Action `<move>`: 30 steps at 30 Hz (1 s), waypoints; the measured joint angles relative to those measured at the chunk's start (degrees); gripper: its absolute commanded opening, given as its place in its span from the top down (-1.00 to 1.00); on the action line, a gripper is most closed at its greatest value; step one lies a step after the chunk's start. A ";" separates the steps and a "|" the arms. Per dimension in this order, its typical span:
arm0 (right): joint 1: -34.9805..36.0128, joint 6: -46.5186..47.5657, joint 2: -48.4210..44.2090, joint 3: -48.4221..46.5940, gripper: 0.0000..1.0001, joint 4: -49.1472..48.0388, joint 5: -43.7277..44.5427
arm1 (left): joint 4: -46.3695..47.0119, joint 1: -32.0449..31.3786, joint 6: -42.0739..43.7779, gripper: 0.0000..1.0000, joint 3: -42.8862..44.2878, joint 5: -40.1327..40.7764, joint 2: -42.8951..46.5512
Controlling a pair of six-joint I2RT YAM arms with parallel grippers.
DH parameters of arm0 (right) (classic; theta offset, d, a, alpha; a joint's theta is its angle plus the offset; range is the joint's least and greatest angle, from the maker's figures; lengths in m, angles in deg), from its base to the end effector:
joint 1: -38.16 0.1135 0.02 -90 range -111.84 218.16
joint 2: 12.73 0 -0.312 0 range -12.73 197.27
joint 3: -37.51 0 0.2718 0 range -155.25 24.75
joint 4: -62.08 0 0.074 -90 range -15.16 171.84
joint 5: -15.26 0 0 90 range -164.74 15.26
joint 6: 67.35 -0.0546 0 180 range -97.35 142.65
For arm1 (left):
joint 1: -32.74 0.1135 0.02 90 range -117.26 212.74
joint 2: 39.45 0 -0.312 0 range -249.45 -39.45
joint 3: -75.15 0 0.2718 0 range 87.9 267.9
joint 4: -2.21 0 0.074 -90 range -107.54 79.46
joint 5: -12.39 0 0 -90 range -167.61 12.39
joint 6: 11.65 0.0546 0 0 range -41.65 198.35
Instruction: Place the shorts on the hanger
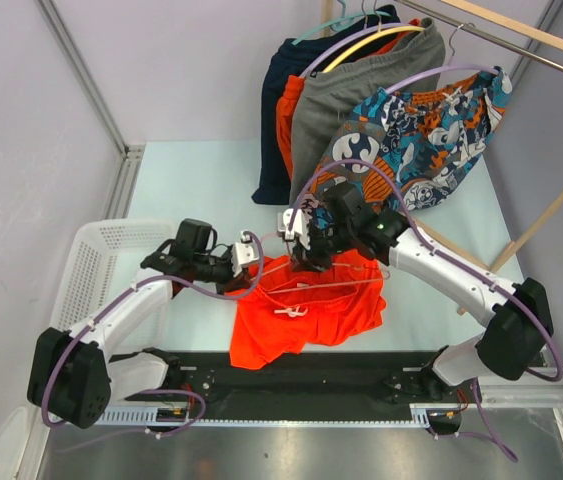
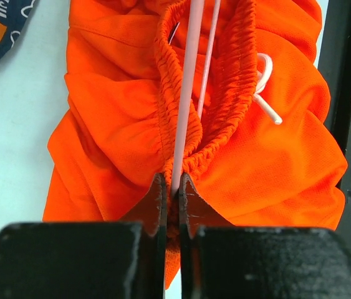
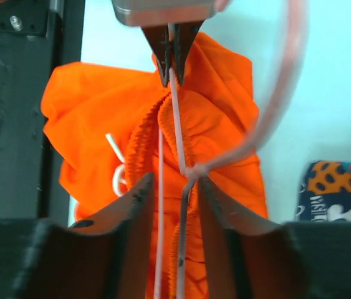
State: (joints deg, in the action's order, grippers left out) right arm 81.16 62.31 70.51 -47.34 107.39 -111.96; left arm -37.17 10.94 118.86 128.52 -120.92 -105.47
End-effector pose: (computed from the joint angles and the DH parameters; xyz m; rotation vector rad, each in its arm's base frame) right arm 0.2261 0.2560 0.3498 -1.7232 1.4705 0.7827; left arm 0.1981 -0.1196 0.2494 1.4404 1.7830 -0.7627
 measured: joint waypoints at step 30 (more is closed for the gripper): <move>-10.84 -5.60 0.79 9.53 -0.24 11.65 9.40 | -4.76 0.28 13.53 0.99 -2.93 -1.27 6.03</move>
State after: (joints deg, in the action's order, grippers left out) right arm 70.32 56.71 71.30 -37.81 119.04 -102.56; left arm -41.94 11.22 132.39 125.59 -122.19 -99.44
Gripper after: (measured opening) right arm 0.651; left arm 0.045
